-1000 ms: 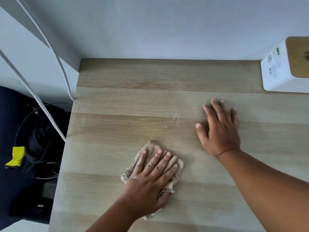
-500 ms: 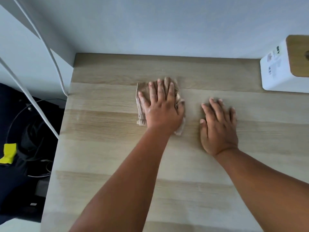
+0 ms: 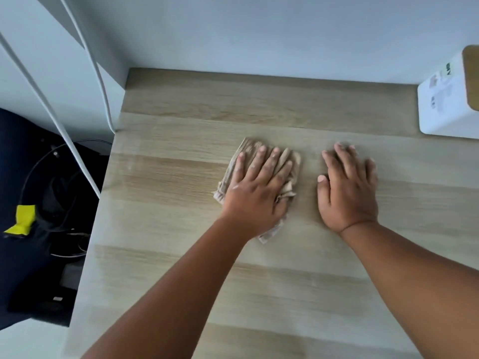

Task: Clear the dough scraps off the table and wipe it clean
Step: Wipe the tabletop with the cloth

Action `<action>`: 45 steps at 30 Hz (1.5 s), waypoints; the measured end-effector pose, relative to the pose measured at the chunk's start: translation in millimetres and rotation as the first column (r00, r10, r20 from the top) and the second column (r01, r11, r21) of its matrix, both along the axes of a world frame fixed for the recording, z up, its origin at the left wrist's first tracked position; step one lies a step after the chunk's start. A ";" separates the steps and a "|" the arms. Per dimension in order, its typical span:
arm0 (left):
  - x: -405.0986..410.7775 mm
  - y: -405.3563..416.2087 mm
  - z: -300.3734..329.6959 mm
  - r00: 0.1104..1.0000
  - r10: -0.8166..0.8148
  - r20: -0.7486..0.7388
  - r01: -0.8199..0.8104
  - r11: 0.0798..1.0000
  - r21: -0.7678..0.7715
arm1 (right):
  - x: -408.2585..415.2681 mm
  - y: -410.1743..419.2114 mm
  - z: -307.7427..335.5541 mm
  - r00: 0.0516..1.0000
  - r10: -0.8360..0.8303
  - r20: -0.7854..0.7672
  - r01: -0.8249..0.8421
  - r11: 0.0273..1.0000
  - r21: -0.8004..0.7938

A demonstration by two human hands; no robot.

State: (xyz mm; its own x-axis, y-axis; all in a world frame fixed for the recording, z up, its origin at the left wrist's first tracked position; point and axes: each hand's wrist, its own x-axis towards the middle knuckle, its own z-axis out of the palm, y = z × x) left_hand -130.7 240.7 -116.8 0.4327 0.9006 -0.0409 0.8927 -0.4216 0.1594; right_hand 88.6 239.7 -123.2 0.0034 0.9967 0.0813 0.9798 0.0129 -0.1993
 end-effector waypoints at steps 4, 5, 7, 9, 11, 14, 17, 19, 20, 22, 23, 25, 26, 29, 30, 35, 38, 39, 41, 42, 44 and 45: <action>-60.4 -7.6 -2.0 0.995 0.095 -0.012 -0.095 0.995 -0.013 | 0.1 0.3 -1.2 1.000 -0.002 0.004 0.002 1.000 -0.014; -73.9 -1.5 -1.4 0.989 0.147 -0.018 -0.147 0.989 -0.020 | -0.1 0.6 -1.1 1.000 -0.001 0.005 0.001 1.000 -0.014; -97.4 17.8 0.5 0.965 0.261 -0.032 -0.262 0.965 -0.033 | 0.0 0.0 -1.2 1.000 -0.005 0.003 0.005 1.000 -0.009; -118.4 46.3 3.4 0.928 0.369 -0.057 -0.371 0.927 -0.050 | -0.7 -0.5 -1.6 1.000 -0.012 -0.001 0.012 1.000 0.004; -134.9 79.1 6.7 0.872 0.483 -0.075 -0.488 0.869 -0.081 | -0.9 -0.5 -1.4 1.000 -0.010 0.000 0.010 1.000 0.013; -139.7 128.0 8.6 0.748 0.658 -0.086 -0.663 0.739 -0.119 | 0.0 -0.4 -1.0 1.000 -0.010 0.008 0.010 1.000 0.011; -115.1 170.6 9.3 0.591 0.802 -0.089 -0.805 0.578 -0.132 | -1.4 0.5 -0.3 1.000 -0.017 0.010 0.017 1.000 -0.002; -82.4 190.5 9.9 0.564 0.821 -0.085 -0.822 0.548 -0.155 | -1.8 0.3 0.1 1.000 -0.019 0.010 0.019 1.000 -0.005; -62.8 196.2 9.1 0.578 0.812 -0.084 -0.812 0.561 -0.161 | -2.0 -0.2 0.2 1.000 -0.018 0.010 0.018 1.000 -0.004; -18.8 198.4 8.3 0.629 0.774 -0.080 -0.774 0.612 -0.163 | -1.8 -0.1 1.0 1.000 -0.019 0.010 0.019 1.000 -0.004; 3.2 194.0 8.0 0.665 0.743 -0.077 -0.744 0.649 -0.162 | -1.9 0.2 1.4 1.000 -0.019 0.011 0.019 1.000 -0.005; 45.2 175.4 6.0 0.782 0.621 -0.062 -0.622 0.767 -0.158 | -2.1 0.1 1.8 1.000 -0.021 0.015 0.021 1.000 -0.006; 62.3 163.3 5.3 0.850 0.524 -0.058 -0.526 0.836 -0.160 | -2.3 -0.2 1.9 1.000 -0.021 0.016 0.021 1.000 -0.009; 81.9 137.2 6.8 0.977 0.210 -0.042 -0.214 0.961 -0.177 | -1.4 -0.8 1.6 1.000 -0.019 0.015 0.019 1.000 -0.006; 75.4 133.9 8.8 0.991 0.130 -0.024 -0.132 0.974 -0.182 | -0.5 -1.3 1.4 1.000 -0.018 0.015 0.018 1.000 -0.001; -7.3 143.5 10.6 0.999 -0.039 -0.017 0.037 0.995 -0.093 | -0.4 0.0 -0.3 1.000 -0.011 0.015 0.011 1.000 0.020; -77.5 160.3 9.1 0.992 0.117 -0.043 -0.120 0.990 -0.070 | -0.5 -0.4 -0.4 1.000 -0.011 0.010 0.011 1.000 0.018; -103.5 166.2 9.2 0.981 0.186 -0.052 -0.189 0.980 -0.069 | -0.4 -0.4 -0.5 1.000 -0.013 0.011 0.012 1.000 0.016; -151.8 173.4 10.8 0.941 0.334 -0.064 -0.338 0.939 -0.069 | -0.3 -0.2 -0.2 1.000 -0.014 0.014 0.014 1.000 0.013; -170.3 174.2 11.9 0.911 0.405 -0.073 -0.410 0.910 -0.063 | -0.3 0.1 -0.2 1.000 -0.014 0.014 0.014 1.000 0.010; -190.8 169.1 13.4 0.853 0.515 -0.085 -0.519 0.853 -0.047 | 0.2 0.5 -0.1 1.000 -0.013 0.011 0.013 1.000 0.004; -193.4 164.2 14.2 0.837 0.542 -0.075 -0.545 0.837 -0.046 | 0.3 0.9 0.2 1.000 -0.012 0.010 0.012 1.000 0.001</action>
